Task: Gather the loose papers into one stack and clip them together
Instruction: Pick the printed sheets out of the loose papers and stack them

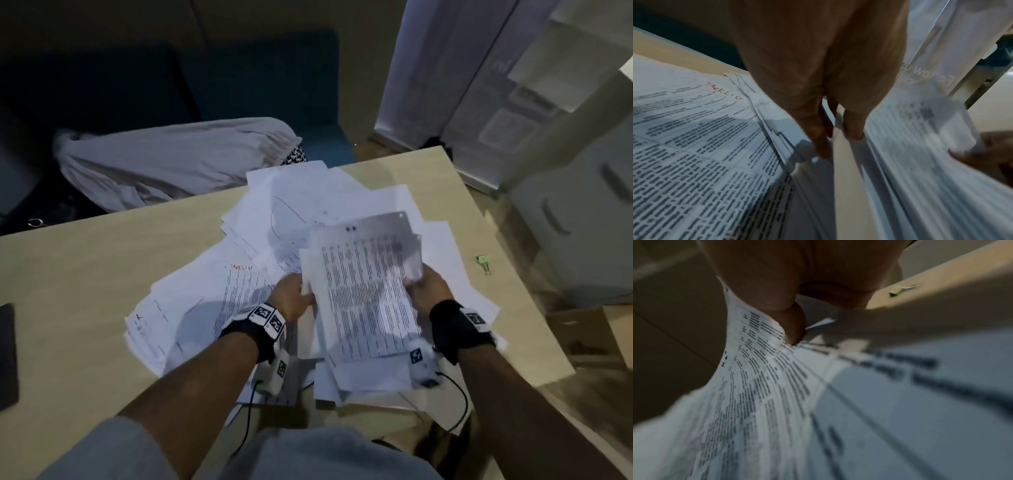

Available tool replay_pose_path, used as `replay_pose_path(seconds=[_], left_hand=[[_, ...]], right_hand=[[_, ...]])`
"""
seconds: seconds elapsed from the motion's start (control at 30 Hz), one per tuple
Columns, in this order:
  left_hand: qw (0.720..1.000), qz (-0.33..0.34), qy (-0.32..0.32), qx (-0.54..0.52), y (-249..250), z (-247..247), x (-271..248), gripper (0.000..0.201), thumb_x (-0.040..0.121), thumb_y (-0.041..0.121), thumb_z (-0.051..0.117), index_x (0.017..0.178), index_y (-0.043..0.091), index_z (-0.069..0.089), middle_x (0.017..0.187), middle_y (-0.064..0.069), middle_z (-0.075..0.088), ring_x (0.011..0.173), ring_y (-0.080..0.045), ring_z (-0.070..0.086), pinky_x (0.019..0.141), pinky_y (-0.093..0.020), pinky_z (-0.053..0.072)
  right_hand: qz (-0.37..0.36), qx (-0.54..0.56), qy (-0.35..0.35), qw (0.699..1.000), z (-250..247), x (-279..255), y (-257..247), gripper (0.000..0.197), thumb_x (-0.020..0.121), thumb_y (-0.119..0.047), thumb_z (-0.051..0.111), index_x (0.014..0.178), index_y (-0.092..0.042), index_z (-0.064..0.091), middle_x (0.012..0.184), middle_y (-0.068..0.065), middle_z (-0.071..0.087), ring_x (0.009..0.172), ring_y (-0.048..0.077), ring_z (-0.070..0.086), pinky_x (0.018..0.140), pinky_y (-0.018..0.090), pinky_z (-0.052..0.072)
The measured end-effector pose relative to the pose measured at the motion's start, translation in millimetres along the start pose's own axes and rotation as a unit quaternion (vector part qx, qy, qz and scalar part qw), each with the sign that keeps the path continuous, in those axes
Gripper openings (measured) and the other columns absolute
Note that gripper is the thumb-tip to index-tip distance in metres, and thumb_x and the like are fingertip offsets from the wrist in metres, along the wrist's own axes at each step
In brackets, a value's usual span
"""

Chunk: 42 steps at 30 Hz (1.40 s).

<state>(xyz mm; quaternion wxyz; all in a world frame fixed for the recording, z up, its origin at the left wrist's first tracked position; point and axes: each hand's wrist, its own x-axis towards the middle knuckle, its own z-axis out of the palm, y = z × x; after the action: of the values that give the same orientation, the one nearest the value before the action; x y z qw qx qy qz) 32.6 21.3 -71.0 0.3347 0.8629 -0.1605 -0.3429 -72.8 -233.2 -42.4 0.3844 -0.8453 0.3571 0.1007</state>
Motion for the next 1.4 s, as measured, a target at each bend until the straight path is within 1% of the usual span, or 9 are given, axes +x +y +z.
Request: replay_pose_path(seconds=[0.17,0.27,0.37,0.53,0.7,0.83,1.03,1.17,1.4], left_hand=[[0.982,-0.085,0.149,0.079,-15.4,-13.4,14.6,0.048,0.095,0.039,0.042,0.120,0.002,0.061,0.135,-0.014,0.051,0.130,-0.030,0.040,0.105,-0.034,0.032],[0.968,-0.180,0.165,0.053,-24.2,-24.9,17.2,0.080,0.087,0.037,0.063,0.147,0.003,0.023,0.153,-0.021,0.021,0.140,-0.037,0.023,0.114,-0.043,0.025],[0.975,-0.153,0.134,0.092,-25.5,-27.1,19.1,0.105,0.076,0.041,0.075,0.150,0.006,0.010,0.147,-0.023,0.026,0.135,-0.040,0.030,0.110,-0.044,0.029],[0.978,-0.112,0.173,0.005,-28.0,-29.8,26.4,0.064,0.080,0.026,0.072,0.134,0.007,0.044,0.128,-0.019,0.052,0.117,-0.034,0.051,0.093,-0.035,0.044],[0.951,-0.095,0.236,-0.175,-21.2,-45.2,17.9,0.040,0.086,0.006,0.063,0.118,0.021,0.047,0.093,-0.015,0.062,0.061,-0.022,0.059,0.049,-0.025,0.047],[0.922,-0.084,0.307,-0.218,-28.4,-67.0,11.2,0.032,0.091,0.007,0.055,0.114,0.028,0.048,0.089,-0.015,0.067,0.067,-0.030,0.064,0.059,-0.035,0.055],[0.914,-0.013,0.340,-0.220,-43.2,-91.8,0.3,0.022,0.094,-0.005,0.039,0.101,0.014,0.048,0.089,-0.008,0.049,0.075,-0.021,0.043,0.074,-0.024,0.037],[0.915,0.000,0.308,-0.260,-44.2,-95.2,-10.4,0.029,0.092,-0.002,0.048,0.081,0.024,0.051,0.070,-0.012,0.051,0.053,-0.022,0.046,0.054,-0.027,0.042],[0.907,0.033,0.257,-0.331,-39.8,-102.7,-28.4,0.041,0.078,-0.020,0.056,0.071,0.020,0.054,0.067,0.004,0.059,0.061,-0.016,0.052,0.054,-0.027,0.044]], right_hand=[[0.046,-0.079,-0.006,0.996,12.0,-1.8,29.2,0.005,0.094,-0.012,0.045,0.096,-0.015,0.047,0.084,0.011,0.057,0.063,0.019,0.051,0.057,0.027,0.039],[0.048,-0.105,0.007,0.993,3.4,5.1,31.4,0.005,0.094,-0.013,0.045,0.093,-0.018,0.047,0.083,0.014,0.058,0.070,0.029,0.054,0.062,0.028,0.041],[0.080,-0.105,0.026,0.991,-5.0,11.2,34.5,0.006,0.094,-0.013,0.044,0.091,-0.015,0.048,0.086,0.016,0.058,0.073,0.030,0.054,0.064,0.030,0.042],[0.119,-0.124,0.048,0.984,-11.6,16.0,33.8,0.012,0.096,-0.015,0.040,0.100,-0.009,0.050,0.091,0.019,0.055,0.074,0.029,0.047,0.065,0.031,0.038],[0.088,-0.036,0.065,0.993,-17.5,19.6,28.8,0.019,0.094,-0.012,0.050,0.111,-0.003,0.054,0.108,0.024,0.062,0.088,0.035,0.056,0.074,0.033,0.043],[0.052,0.031,0.046,0.997,-16.4,18.3,10.9,0.023,0.093,-0.014,0.054,0.113,-0.002,0.056,0.099,0.020,0.061,0.085,0.030,0.053,0.075,0.031,0.041],[-0.010,0.042,0.007,0.999,-2.5,15.1,-26.7,0.012,0.095,-0.019,0.053,0.099,-0.008,0.055,0.084,0.014,0.059,0.078,0.028,0.053,0.064,0.030,0.039],[-0.066,0.036,-0.015,0.997,13.0,11.5,-60.7,0.024,0.094,-0.015,0.055,0.113,-0.001,0.058,0.091,0.013,0.059,0.080,0.027,0.054,0.069,0.029,0.037],[-0.135,0.033,-0.046,0.989,42.8,12.9,-104.5,0.035,0.090,-0.016,0.061,0.122,-0.005,0.055,0.118,0.017,0.064,0.109,0.033,0.058,0.079,0.026,0.037]])
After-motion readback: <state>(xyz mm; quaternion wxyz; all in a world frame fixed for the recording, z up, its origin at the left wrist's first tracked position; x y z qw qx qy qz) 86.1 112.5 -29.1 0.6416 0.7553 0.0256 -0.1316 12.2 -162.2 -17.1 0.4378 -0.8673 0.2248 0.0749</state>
